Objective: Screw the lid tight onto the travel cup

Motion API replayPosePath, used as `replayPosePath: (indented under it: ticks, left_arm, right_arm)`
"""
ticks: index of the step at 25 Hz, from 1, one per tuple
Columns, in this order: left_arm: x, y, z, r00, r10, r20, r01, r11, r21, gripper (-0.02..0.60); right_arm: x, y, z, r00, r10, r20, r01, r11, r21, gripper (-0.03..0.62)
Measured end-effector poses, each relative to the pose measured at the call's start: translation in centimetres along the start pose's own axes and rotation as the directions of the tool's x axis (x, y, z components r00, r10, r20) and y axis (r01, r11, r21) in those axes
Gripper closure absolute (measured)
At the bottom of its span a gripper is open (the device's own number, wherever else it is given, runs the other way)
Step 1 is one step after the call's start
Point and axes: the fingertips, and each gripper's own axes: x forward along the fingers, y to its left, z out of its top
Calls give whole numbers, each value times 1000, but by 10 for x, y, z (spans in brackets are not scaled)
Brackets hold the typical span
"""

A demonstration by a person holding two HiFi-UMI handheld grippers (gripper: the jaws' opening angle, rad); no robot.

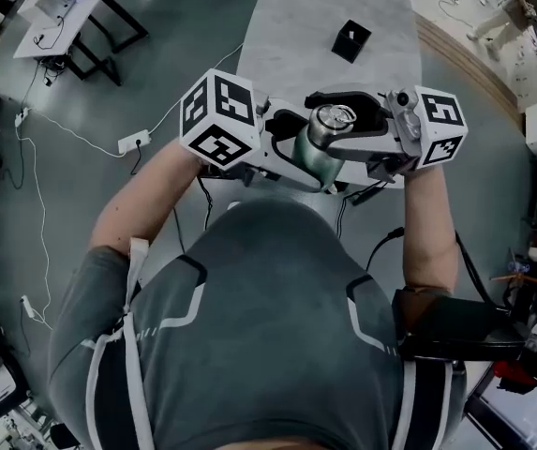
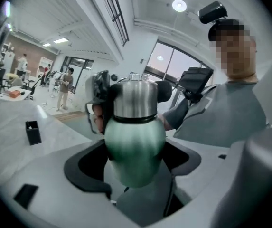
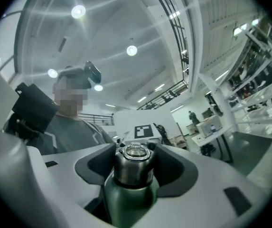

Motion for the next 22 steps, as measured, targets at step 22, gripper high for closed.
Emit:
replayPosePath:
  ticks: [22]
  left_arm:
    - [-16, -9, -9, 988, -148, 48, 145, 987, 68, 215]
  right_arm:
    - [-14, -5, -9, 997, -78, -11, 77, 995, -64, 269]
